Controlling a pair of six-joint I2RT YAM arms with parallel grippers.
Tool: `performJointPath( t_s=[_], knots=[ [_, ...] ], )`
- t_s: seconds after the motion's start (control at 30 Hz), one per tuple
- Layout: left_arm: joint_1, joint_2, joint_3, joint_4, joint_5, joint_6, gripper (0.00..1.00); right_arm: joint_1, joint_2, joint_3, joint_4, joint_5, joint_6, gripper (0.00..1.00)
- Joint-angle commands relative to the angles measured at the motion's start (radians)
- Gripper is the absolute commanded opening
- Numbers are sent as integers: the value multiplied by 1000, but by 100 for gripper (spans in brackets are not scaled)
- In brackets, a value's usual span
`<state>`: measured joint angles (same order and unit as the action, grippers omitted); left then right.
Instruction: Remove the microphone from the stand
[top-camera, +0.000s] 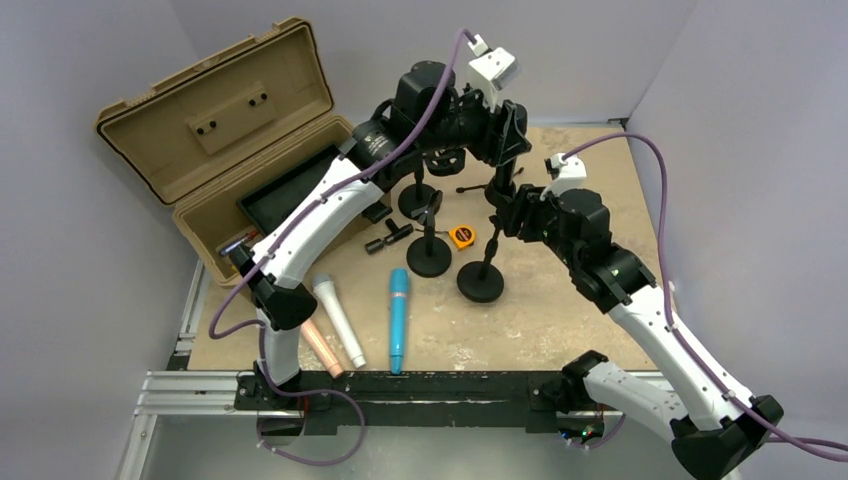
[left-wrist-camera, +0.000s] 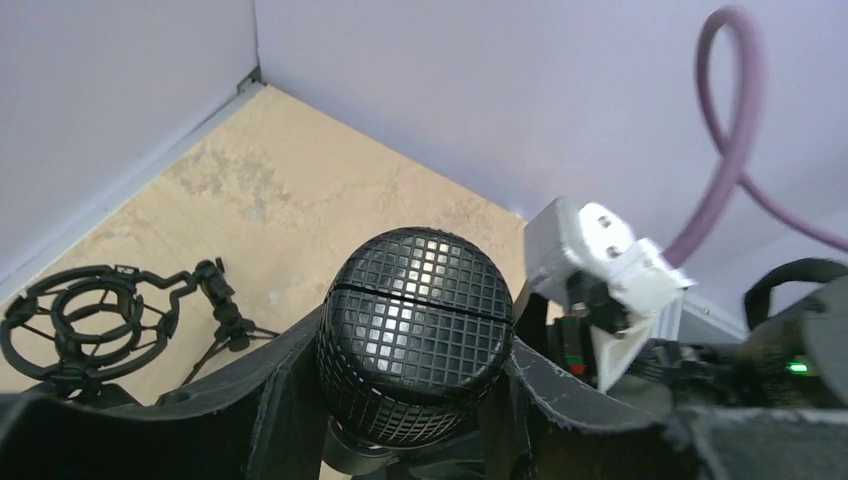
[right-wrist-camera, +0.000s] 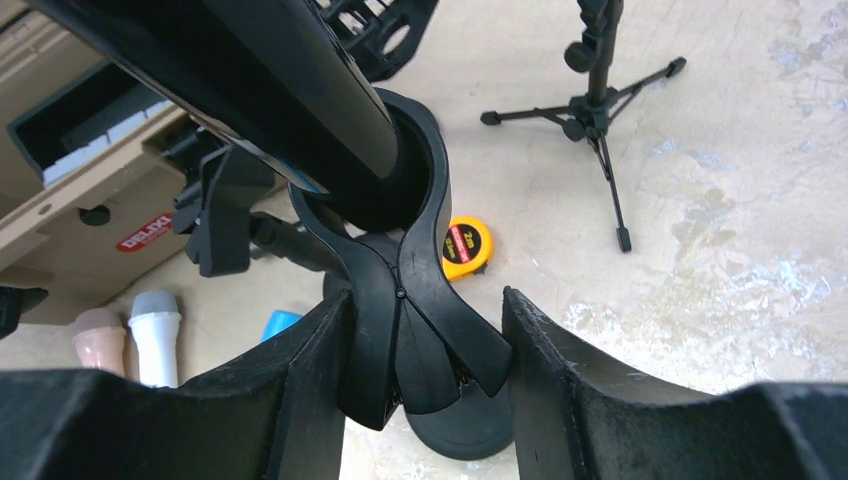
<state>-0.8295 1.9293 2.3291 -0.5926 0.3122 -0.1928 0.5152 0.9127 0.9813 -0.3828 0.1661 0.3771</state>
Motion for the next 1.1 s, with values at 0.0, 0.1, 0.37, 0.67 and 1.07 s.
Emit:
performJointPath(
  t_s=[0.0,0.1,0.37,0.67,1.07],
  knots=[
    [3,-144,100,156,-47,-52,0,0,11,5,-22,39,23,0],
    [-3,-174,124,172,-52,-55,0,3,21,7,-22,40,21,0],
    [-3,-342,98,20,-198,28,0,6,-15,17,-40,93,48,0],
    [0,-780,-527,-85,-252,-44,0,5,-140,35,12,149,48,0],
    [-3,-965,-1296,175,-88,-504,0,5,-177,-15,232,165,-6,0]
  ],
)
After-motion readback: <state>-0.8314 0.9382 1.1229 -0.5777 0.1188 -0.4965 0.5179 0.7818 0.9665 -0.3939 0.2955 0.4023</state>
